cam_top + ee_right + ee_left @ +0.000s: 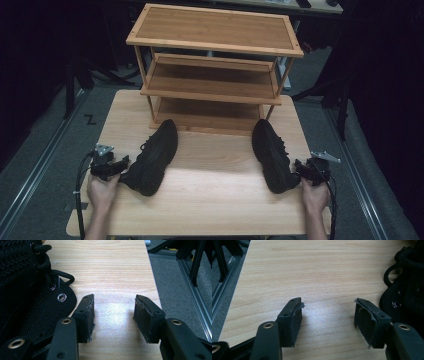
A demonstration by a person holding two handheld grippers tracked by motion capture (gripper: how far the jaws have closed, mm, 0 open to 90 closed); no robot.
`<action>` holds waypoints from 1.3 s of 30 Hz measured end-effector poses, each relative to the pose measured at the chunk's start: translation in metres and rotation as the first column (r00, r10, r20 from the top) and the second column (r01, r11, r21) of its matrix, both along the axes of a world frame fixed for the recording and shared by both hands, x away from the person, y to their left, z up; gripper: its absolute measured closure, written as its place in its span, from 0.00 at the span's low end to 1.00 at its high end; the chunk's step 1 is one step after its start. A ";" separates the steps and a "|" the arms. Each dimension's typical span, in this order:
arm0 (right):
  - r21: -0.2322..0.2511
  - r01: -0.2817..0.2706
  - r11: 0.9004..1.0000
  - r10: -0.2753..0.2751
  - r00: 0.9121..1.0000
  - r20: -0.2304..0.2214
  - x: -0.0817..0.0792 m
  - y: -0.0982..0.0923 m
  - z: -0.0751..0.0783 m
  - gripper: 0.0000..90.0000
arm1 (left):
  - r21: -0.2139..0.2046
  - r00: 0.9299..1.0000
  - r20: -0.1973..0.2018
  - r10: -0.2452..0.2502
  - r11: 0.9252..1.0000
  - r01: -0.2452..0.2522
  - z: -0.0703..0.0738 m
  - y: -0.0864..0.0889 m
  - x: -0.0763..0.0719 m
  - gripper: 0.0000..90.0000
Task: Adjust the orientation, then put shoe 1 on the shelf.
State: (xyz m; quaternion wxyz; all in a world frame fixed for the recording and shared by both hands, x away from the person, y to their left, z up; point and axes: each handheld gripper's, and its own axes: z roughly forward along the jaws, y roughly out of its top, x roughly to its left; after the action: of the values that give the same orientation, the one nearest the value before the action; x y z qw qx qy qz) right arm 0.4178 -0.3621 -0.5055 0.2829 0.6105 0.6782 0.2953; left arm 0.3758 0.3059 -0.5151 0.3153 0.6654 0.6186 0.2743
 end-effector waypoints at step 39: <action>0.000 -0.012 1.000 0.012 1.000 -0.004 -0.001 0.001 0.000 0.50 | -0.120 0.997 0.006 -0.070 0.990 0.071 0.004 -0.002 -0.002 0.26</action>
State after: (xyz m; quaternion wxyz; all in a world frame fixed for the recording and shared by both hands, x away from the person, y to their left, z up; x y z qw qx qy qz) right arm 0.4172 -0.3613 -0.5056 0.2801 0.6070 0.6824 0.2958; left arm 0.3737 0.3039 -0.5115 0.3648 0.6664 0.6098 0.2258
